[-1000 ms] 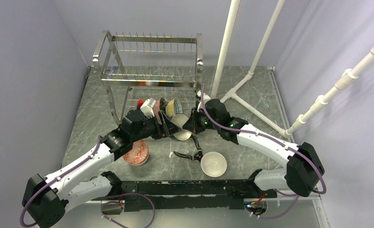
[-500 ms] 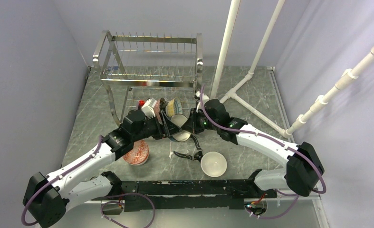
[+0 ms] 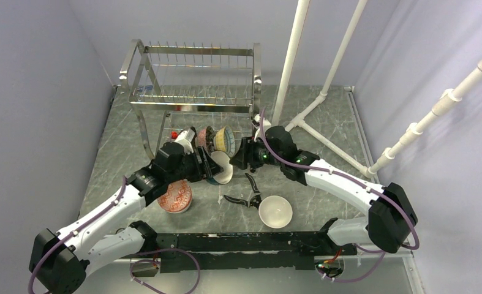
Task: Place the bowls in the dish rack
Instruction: Adjust the bowl, then place the bowl in the dish rack.
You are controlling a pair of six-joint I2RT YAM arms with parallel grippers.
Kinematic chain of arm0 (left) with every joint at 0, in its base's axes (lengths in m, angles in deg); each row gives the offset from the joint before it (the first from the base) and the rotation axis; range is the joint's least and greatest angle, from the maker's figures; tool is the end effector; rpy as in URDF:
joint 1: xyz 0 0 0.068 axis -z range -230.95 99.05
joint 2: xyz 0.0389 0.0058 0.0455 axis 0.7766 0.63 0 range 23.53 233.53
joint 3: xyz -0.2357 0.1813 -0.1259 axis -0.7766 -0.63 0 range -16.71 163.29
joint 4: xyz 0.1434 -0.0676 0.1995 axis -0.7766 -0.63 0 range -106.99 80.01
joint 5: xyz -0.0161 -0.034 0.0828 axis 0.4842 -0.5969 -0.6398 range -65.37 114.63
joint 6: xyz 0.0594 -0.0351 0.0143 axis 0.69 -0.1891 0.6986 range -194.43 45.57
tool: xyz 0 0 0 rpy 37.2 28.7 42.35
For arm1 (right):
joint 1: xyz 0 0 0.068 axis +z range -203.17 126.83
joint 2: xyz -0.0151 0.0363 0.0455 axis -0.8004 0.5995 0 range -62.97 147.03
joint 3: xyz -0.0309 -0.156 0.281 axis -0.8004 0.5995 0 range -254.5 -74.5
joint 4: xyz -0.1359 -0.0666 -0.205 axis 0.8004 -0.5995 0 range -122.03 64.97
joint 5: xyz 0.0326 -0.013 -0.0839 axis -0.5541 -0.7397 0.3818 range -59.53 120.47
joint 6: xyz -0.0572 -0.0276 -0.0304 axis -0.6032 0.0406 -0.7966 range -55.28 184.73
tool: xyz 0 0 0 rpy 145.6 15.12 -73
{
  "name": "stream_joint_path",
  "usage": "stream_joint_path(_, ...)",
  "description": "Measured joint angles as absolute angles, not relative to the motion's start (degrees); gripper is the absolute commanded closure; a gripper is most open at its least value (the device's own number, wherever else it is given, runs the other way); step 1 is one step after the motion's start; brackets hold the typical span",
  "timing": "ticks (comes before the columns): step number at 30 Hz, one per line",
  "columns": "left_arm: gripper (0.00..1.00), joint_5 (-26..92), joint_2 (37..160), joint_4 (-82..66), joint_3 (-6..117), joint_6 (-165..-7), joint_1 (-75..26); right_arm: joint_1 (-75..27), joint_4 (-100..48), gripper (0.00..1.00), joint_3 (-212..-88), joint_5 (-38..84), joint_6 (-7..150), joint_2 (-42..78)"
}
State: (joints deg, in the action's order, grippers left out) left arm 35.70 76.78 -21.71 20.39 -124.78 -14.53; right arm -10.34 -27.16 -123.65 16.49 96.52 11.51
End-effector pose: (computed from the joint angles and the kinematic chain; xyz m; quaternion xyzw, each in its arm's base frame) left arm 0.1478 -0.1229 0.2967 -0.0540 0.8523 -0.4128 0.3165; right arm 0.2043 0.2084 0.3099 -0.1444 0.8384 0.3950 0.3467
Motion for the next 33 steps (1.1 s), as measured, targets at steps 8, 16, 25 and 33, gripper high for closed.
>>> stream_joint_path(8, 0.97, 27.28, 78.22, -33.01, 24.48, -117.55, -16.91, -10.78, -27.14, 0.32, -123.65, 17.54, 96.60, 10.46)
stream_joint_path(16, 0.97, 17.91, 75.89, -37.25, 26.82, -110.44, -20.12, -10.78, -27.11, 0.31, -123.65, 17.96, 96.60, 9.93)
stream_joint_path(25, 0.97, 4.57, 74.33, -35.90, 29.27, -99.99, -21.37, -10.84, -27.81, 0.31, -123.63, 17.96, 96.41, 9.74)
stream_joint_path(33, 0.97, -1.50, 74.77, -27.61, 29.20, -91.16, -22.09, -10.88, -28.53, 0.31, -123.63, 17.96, 96.23, 9.21)
